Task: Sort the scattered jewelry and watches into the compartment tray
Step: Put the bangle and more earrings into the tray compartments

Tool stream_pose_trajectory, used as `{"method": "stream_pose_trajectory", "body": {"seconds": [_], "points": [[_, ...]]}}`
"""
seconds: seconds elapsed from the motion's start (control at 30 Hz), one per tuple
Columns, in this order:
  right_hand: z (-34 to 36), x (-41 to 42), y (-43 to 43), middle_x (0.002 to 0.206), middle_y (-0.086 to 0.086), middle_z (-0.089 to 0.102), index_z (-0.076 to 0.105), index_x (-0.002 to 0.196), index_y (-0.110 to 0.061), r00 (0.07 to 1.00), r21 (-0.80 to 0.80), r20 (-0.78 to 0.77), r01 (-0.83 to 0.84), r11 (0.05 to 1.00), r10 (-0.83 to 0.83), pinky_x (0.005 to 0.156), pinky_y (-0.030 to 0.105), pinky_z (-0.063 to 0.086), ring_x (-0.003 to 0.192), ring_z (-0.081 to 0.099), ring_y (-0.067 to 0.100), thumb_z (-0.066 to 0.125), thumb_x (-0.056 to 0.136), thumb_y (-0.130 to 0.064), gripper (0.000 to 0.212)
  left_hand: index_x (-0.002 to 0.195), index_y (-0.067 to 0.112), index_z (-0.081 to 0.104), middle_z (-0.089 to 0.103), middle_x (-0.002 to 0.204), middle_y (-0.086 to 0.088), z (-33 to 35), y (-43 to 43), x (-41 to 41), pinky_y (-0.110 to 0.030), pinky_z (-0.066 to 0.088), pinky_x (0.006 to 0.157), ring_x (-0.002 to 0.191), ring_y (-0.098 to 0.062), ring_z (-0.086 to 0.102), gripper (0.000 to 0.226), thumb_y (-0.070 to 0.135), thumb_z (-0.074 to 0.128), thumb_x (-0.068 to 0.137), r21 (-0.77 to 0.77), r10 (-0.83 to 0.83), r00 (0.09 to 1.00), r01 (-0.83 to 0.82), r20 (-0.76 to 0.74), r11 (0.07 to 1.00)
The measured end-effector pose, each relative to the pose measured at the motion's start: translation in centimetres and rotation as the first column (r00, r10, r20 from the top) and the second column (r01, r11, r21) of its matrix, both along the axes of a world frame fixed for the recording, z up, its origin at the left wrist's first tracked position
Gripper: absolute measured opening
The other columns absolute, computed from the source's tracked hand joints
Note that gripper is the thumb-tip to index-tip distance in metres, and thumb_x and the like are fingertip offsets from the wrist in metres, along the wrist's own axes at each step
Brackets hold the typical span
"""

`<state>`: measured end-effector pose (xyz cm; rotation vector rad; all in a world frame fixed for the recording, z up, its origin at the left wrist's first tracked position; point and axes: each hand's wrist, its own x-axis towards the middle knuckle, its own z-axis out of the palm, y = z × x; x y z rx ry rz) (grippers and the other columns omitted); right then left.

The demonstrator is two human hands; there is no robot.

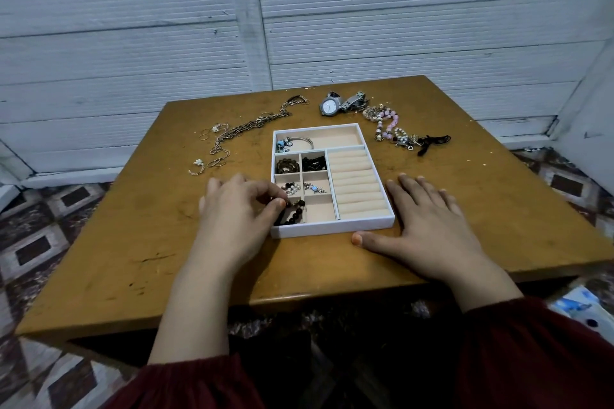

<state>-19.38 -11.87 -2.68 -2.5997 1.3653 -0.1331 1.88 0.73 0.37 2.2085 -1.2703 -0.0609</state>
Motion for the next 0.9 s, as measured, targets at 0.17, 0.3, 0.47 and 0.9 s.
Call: {"method": "stream_pose_trajectory", "body": {"seconds": [0.17, 0.3, 0.47, 0.9], "points": [[0.0, 0.0, 0.0, 0.161, -0.007, 0.002, 0.008, 0.152, -0.031, 1.000, -0.004, -0.006, 0.000, 1.000, 0.000, 0.118, 0.041, 0.001, 0.147, -0.003, 0.015, 0.015, 0.048, -0.098, 0.123, 0.078, 0.035, 0.069, 0.062, 0.066, 0.014, -0.3, 0.0, 0.0, -0.036, 0.045, 0.073, 0.083, -0.025, 0.056, 0.004, 0.034, 0.069, 0.082, -0.039, -0.036, 0.993, 0.031, -0.117, 0.999], [0.0, 0.0, -0.1, 0.161, -0.007, 0.002, 0.008, 0.152, -0.031, 1.000, -0.004, -0.007, -0.002, 1.000, 0.001, 0.118, 0.042, 0.002, 0.147, -0.003, 0.015, 0.017, 0.050, -0.097, 0.122, 0.072, 0.031, 0.066, 0.065, 0.062, 0.014, -0.2, -0.2, -0.6, -0.038, 0.051, 0.071, 0.078, -0.016, 0.062, 0.011, 0.036, 0.075, 0.076, -0.083, -0.007, 0.986, -0.007, -0.165, 0.997], [0.0, 0.0, -0.1, 0.161, -0.007, 0.002, 0.008, 0.152, -0.031, 1.000, 0.001, -0.006, -0.002, 1.000, 0.002, 0.118, 0.042, 0.001, 0.147, -0.003, 0.015, 0.015, 0.047, -0.098, 0.125, 0.066, 0.043, 0.060, 0.065, 0.071, 0.013, -0.2, -0.2, -0.8, -0.043, 0.051, 0.078, 0.085, -0.024, 0.059, 0.019, 0.032, 0.066, 0.080, -0.023, -0.049, 0.995, 0.047, -0.091, 0.999], [0.2, 0.1, 0.0, 0.161, -0.007, 0.003, 0.009, 0.152, -0.031, 1.000, -0.001, -0.006, -0.002, 1.000, 0.002, 0.119, 0.043, 0.002, 0.147, -0.002, 0.015, 0.013, 0.045, -0.099, 0.126, 0.092, 0.037, 0.069, 0.068, 0.096, 0.014, 0.0, -0.4, -1.3, -0.039, 0.036, 0.090, 0.099, -0.021, 0.043, 0.020, 0.024, 0.055, 0.088, -0.008, -0.060, 0.998, 0.061, 0.025, 0.998]]}}
